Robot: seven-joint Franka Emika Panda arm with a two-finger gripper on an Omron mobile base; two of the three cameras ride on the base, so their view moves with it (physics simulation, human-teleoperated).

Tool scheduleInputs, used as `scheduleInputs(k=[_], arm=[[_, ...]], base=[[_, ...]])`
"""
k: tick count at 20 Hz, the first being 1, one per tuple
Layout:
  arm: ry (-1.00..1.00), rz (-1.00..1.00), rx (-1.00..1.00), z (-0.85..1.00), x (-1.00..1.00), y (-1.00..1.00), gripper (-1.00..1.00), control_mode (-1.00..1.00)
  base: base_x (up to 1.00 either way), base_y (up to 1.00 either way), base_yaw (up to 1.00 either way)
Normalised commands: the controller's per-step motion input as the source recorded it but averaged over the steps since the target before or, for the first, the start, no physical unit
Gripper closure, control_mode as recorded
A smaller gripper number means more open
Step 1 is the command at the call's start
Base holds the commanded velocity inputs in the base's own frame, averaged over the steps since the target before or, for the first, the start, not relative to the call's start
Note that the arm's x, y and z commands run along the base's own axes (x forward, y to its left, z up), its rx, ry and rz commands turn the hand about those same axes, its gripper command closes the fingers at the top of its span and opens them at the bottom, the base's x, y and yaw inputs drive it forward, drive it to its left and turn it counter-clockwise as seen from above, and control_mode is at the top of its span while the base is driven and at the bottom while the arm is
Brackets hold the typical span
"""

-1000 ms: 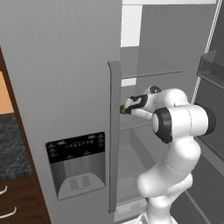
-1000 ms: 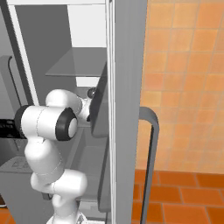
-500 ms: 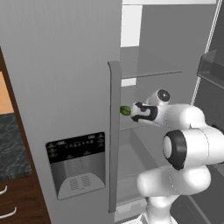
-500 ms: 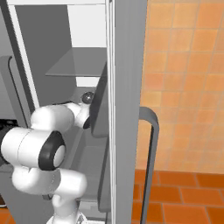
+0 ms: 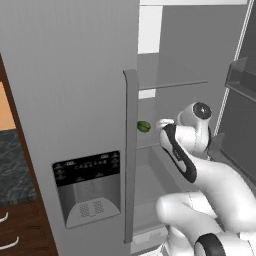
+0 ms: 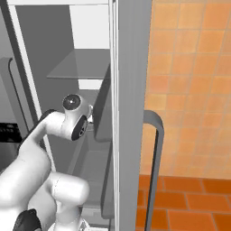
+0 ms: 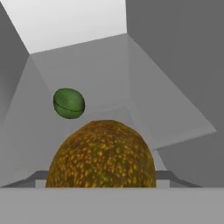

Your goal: Place one avocado and one steak in each tupperware on the nearby counter, to pack two identical lunches.

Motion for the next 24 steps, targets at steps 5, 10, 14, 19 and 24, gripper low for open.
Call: scheduleInputs(k=[5,10,14,19,24], arm=[[0.03,0.03,-0.01,0.21,-1.0,0.11,1.0,-1.0],[0.0,0.05,0.0,0.23,-1.0,0.02,1.0,-1.0],[0.0,0.15,-0.01,0.43,-1.0,0.21,1.0,-1.0],[0.0,0.19,-0.11,0.55,-1.0,0.51,1.0,-1.0],[-0.01,0.07,-0.09,0.11,-0.6,0.27,1.0,1.0]], base=[[0.0,0.0,0.0],[0.0,0.0,0.0],[0.0,0.0,0.0],[0.0,0.0,0.0],[-0.4,0.07,0.05]])
